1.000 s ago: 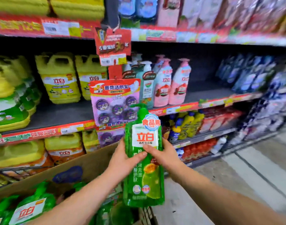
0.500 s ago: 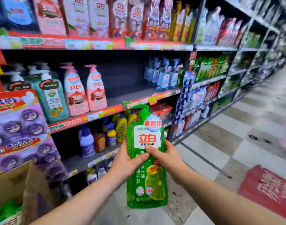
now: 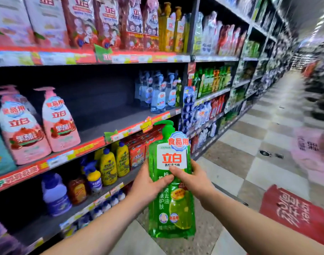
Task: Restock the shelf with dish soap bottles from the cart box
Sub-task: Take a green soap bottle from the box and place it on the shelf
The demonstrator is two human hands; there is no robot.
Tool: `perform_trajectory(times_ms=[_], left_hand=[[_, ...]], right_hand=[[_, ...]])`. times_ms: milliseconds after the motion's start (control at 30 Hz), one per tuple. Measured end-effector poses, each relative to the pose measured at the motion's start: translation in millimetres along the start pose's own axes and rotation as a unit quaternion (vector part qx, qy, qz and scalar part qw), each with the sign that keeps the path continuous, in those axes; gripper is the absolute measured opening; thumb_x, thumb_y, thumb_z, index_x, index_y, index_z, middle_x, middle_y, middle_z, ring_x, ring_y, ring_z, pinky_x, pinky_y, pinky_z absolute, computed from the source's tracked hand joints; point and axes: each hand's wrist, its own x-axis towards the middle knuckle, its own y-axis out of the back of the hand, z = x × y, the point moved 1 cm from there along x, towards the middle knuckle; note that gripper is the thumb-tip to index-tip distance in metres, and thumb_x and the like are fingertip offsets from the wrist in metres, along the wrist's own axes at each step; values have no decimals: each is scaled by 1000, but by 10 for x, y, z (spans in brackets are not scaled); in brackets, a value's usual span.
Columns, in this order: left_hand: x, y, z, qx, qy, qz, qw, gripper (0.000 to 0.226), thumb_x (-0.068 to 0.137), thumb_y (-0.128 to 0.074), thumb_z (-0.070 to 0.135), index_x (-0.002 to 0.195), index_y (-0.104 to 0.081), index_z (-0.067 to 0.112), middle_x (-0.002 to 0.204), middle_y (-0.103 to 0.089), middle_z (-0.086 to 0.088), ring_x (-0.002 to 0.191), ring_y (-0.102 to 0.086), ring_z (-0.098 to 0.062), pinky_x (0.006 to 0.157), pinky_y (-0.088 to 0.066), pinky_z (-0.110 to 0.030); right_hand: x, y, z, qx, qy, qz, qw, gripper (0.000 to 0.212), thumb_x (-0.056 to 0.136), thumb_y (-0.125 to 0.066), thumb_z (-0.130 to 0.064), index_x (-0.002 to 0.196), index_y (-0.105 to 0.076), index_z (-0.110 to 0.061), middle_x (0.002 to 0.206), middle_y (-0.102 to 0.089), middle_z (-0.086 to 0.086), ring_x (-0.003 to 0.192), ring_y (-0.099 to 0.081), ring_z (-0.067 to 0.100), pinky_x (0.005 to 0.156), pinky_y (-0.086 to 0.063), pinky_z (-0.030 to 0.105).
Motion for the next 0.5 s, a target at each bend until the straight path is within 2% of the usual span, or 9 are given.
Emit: perform_trajectory(times_ms=[33,67,133,167,233,333,433,500], left_hand=[[165,7,-34,-1,1,-3,1000,56,74,-77,18,120,-47,26,113,-66,2,100,-64,-12,90,-51,-29],[342,28,-60,-5,-2,-1,1000,58,74,-77,18,122,-45,26,113,-66,2,99,-63,-10,88,-51,-24],[668,76,-95,-13,-8,4,1000,58,73,-78,19,119,-44,29,107,-66,10,91,-61,3,71,-46,-5],[841,120,-106,-15,-7,5,1000,58,73,-78,20,118,-43,30,104,-65,13,89,-59,6,67,-44,-2],[1167,216,-132,-7,0,5,1000,59,73,-78,21,119,-43,30,108,-65,9,95,-61,-3,76,-47,-12],[1636,364,-144,9,-7,8,1000,62,69,-82,23,118,-44,28,118,-64,-2,108,-61,-17,96,-48,-38],[1982,454,-198,31,-1,24,999,71,60,-80,35,122,-47,25,118,-65,-1,110,-61,-19,98,-46,-42],[2158,508,-244,35,6,39,999,62,66,-82,30,118,-48,29,114,-66,2,106,-62,-16,96,-47,-40]], right_hand=[[163,-9,5,0,2,10,1000,37,72,-79,-29,104,-63,-23,94,-75,-7,87,-71,11,81,-57,32],[340,-24,-4,0,6,20,1000,35,72,-79,-27,103,-63,-21,94,-75,-6,87,-71,12,81,-56,32],[684,-58,-33,-5,9,28,1000,32,72,-79,-24,100,-64,-20,93,-74,-6,86,-71,12,79,-56,30],[872,-96,-61,-7,8,25,1000,33,71,-80,-25,100,-65,-20,93,-74,-5,86,-71,12,80,-56,31],[1209,-180,-109,-12,8,22,1000,38,69,-80,-30,102,-65,-20,94,-74,-5,87,-71,13,82,-56,32],[1640,-294,-178,5,10,19,1000,35,71,-79,-30,101,-64,-20,90,-74,-8,80,-71,7,72,-55,24],[2034,-360,-212,2,11,8,1000,27,74,-78,-25,97,-64,-20,86,-72,-11,74,-69,0,60,-52,13],[2271,-407,-246,-2,13,-12,1000,24,75,-78,-25,95,-64,-22,84,-72,-12,72,-69,-1,57,-51,11]])
